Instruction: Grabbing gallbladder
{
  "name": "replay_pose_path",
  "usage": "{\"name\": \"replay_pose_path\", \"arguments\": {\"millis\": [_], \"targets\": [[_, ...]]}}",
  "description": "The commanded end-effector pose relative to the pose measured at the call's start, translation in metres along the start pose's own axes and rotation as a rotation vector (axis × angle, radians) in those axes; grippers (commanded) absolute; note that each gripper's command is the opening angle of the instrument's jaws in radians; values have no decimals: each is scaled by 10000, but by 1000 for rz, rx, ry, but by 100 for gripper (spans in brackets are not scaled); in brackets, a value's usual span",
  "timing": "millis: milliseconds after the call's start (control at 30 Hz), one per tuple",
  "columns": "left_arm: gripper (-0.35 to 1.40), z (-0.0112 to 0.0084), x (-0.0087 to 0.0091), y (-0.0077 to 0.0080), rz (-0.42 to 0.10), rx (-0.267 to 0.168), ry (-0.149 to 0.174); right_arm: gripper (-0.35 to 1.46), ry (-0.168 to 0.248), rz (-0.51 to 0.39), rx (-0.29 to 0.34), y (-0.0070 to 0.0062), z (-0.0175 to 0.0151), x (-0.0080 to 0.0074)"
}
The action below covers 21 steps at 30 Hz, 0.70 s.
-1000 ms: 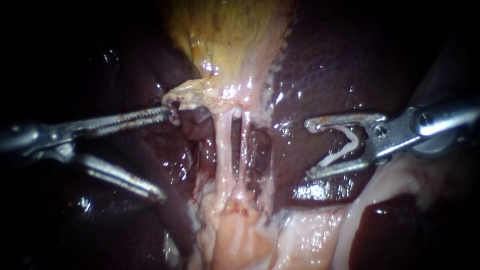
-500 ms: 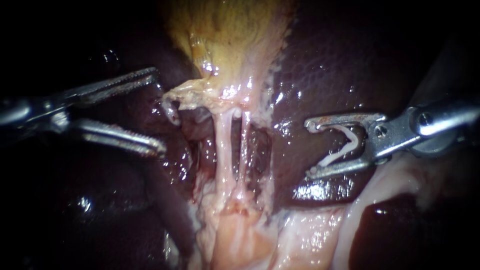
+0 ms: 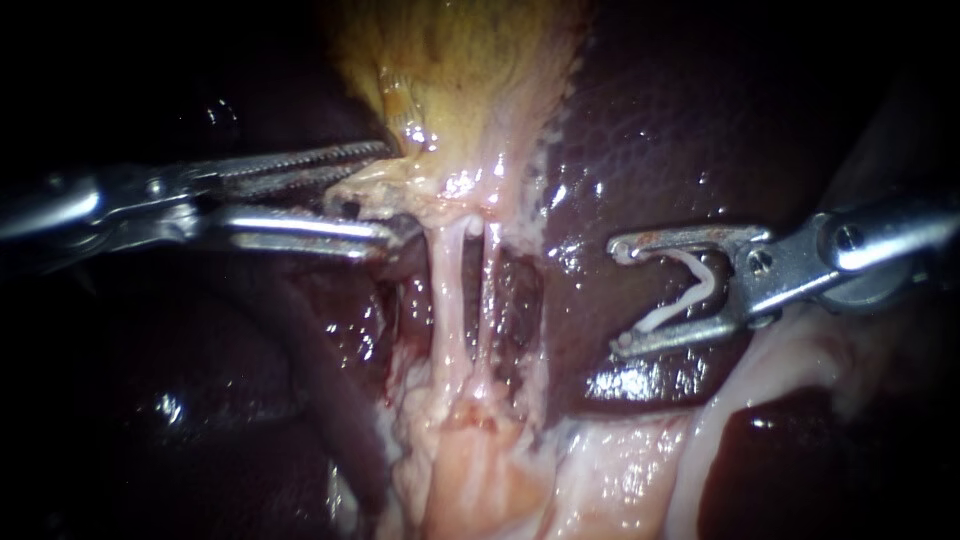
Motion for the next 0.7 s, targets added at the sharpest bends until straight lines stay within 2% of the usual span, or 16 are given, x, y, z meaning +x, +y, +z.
{"name": "replay_pose_path", "arguments": {"millis": [33,267,333,400,500,567,700], "targets": [[12,0,-1,-2,0,0,-1,49,0,0,0,0,0,0],[5,1,-6,-16,24,-3,-2,49,0,6,-1,0,1,0],[-10,0,-7,-18,30,-4,1,49,0,6,-1,0,1,0],[-35,-2,-8,-18,30,-5,-5,49,0,6,-1,0,1,0],[-35,-7,-8,-19,37,-9,-29,49,0,6,-1,0,1,0],[-35,-10,-8,-19,21,-11,-46,49,0,6,-1,1,1,0],[-35,-16,-2,-17,12,-13,-47,49,0,6,-1,1,1,0]]}}
